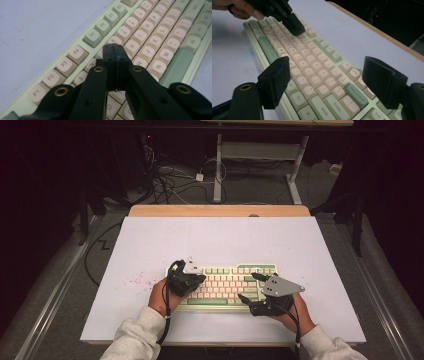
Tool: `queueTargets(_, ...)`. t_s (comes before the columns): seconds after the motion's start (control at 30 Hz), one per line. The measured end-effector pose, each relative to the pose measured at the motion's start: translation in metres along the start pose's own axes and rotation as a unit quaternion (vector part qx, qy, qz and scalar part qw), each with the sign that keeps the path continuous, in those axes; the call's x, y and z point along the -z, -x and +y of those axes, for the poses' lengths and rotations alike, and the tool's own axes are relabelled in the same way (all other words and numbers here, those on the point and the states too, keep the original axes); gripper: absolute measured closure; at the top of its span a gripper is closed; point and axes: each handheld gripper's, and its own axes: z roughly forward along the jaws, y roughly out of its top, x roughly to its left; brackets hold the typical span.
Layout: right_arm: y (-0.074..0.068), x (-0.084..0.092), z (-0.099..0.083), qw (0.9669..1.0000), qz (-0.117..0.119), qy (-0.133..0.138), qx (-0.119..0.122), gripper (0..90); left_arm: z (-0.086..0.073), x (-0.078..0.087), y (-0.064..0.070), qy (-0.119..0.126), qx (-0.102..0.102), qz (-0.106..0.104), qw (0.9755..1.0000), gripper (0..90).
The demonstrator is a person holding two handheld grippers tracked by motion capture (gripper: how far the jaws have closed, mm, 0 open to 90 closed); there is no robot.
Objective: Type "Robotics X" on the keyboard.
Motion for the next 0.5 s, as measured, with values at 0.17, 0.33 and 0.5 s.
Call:
queueTargets(0.17,0.0,0.0,0.0,1.0,0.0,0.0,0.0,23.1,-0.001,0.006,0.0,0.012,-0.003,0.003,0.9999,87.2)
queueTargets(0.33,0.0,0.0,0.0,1.0,0.0,0.0,0.0,23.1,-0.002,0.015,-0.001,0.031,-0.004,0.006,0.9995,87.1)
queueTargets(0.5,0.0,0.0,0.0,1.0,0.0,0.0,0.0,23.1,-0.002,0.023,-0.002,0.041,-0.008,0.012,0.9991,87.1)
